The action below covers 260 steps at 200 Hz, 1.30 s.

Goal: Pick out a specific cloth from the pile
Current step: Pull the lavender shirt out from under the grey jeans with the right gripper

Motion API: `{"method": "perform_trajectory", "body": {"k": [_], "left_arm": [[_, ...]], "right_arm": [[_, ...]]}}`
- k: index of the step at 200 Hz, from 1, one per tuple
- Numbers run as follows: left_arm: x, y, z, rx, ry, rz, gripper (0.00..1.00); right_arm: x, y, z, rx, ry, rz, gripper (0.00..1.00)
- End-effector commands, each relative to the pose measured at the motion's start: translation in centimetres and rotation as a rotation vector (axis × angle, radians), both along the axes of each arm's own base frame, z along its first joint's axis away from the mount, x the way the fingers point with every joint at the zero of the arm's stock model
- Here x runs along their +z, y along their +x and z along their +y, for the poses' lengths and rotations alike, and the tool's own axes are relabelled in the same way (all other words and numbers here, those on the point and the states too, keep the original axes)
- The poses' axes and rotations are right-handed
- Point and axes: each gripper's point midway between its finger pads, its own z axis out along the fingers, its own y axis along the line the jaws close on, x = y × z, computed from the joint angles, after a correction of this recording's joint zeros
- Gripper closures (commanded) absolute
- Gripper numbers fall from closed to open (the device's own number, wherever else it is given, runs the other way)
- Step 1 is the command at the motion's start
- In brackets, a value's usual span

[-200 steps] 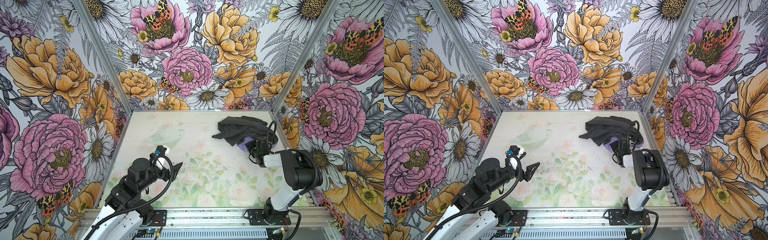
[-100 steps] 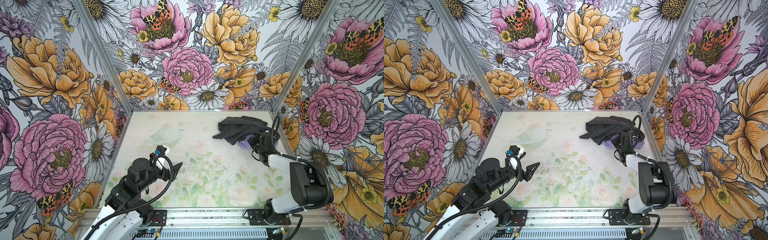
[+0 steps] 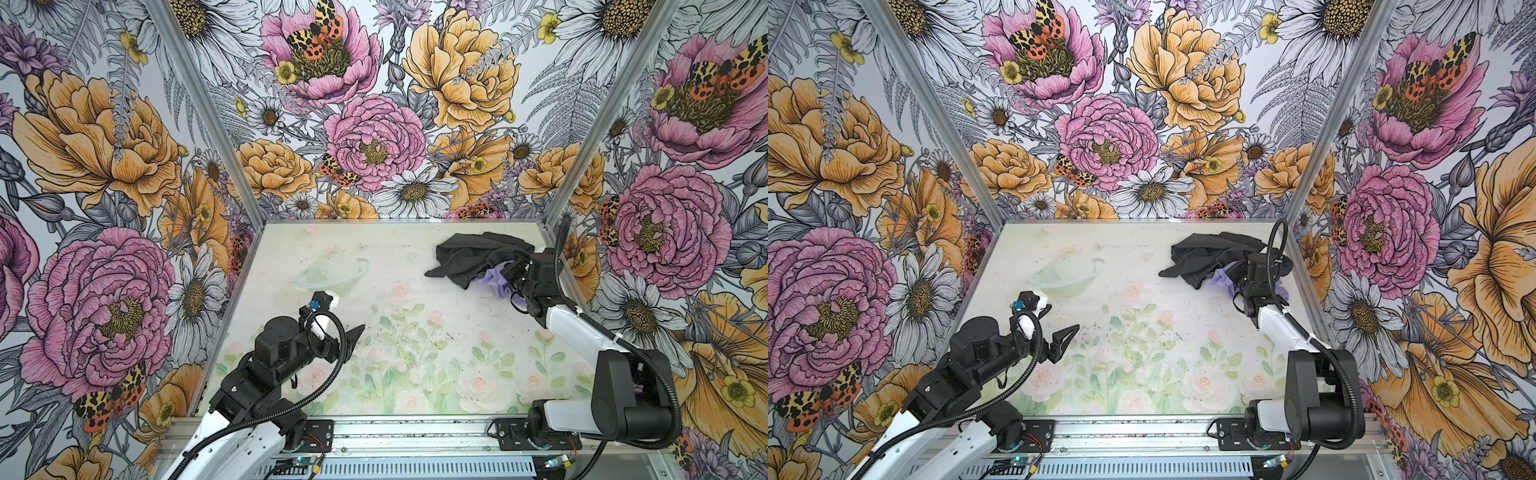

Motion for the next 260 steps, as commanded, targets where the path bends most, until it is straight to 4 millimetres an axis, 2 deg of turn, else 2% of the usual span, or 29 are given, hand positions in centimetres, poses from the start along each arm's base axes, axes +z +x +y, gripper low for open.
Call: {"method": "perform_trajectory", "body": {"k": [1,155,260], "left_arm": [[0.2,0.0,0.3,0.007,0.009,-0.018,0.01],[0.2,0.0,0.3,0.01,0.01,-0.02,0.01],[0.3,0.0,0.3,0.011,0.009,-0.022,0.01]], "right_arm": [[5.1,0.9,-0.1,0.017,-0.028,-0.135,1.0],[9.4,0.3,0.8,0.081,-0.1,-0.197,1.0],[12.1,0.0,2.2,0.127,-0.15,-0.241,1.0]]}}
